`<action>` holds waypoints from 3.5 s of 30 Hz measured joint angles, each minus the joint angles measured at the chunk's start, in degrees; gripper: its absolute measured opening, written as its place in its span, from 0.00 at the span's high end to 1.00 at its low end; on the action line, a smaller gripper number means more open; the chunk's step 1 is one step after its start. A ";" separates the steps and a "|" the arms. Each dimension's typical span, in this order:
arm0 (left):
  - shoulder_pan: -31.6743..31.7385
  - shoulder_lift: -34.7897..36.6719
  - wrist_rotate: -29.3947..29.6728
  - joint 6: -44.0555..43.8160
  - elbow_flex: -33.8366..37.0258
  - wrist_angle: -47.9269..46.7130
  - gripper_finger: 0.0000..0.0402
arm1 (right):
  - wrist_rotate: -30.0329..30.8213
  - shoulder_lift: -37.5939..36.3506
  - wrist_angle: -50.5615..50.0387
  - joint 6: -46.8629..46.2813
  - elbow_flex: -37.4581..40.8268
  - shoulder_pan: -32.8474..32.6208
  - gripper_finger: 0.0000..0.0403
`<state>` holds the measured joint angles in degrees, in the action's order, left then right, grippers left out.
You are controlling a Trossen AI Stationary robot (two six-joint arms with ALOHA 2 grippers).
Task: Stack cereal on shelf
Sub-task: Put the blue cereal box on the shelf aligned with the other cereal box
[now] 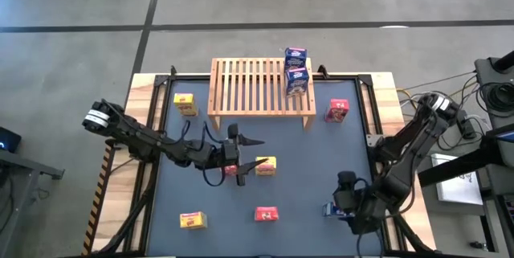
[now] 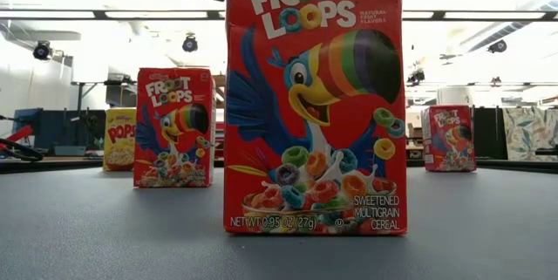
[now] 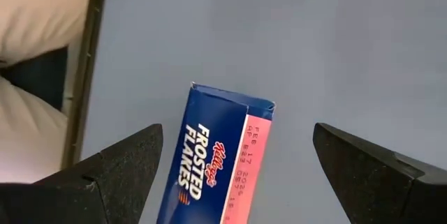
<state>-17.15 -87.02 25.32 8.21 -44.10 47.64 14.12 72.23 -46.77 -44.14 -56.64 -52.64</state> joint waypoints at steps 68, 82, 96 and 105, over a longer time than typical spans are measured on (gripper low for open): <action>0.00 0.02 0.02 -0.79 0.00 -1.96 0.42 | 4.22 -9.98 -7.37 63.87 -26.28 48.88 0.56; 0.00 0.02 0.04 -0.79 0.00 -2.47 0.42 | -6.10 -6.87 -9.74 69.77 -27.12 63.03 0.56; 0.09 0.02 0.04 -0.79 0.00 -2.49 0.42 | -13.16 -5.09 -9.55 71.86 -27.12 68.63 0.56; 0.09 0.02 0.04 -0.81 0.00 -2.49 0.42 | -13.20 -3.11 -9.42 72.53 -27.10 68.81 0.56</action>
<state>-17.06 -87.00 25.36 7.40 -44.10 45.15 0.92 69.13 -56.19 28.40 -83.74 16.16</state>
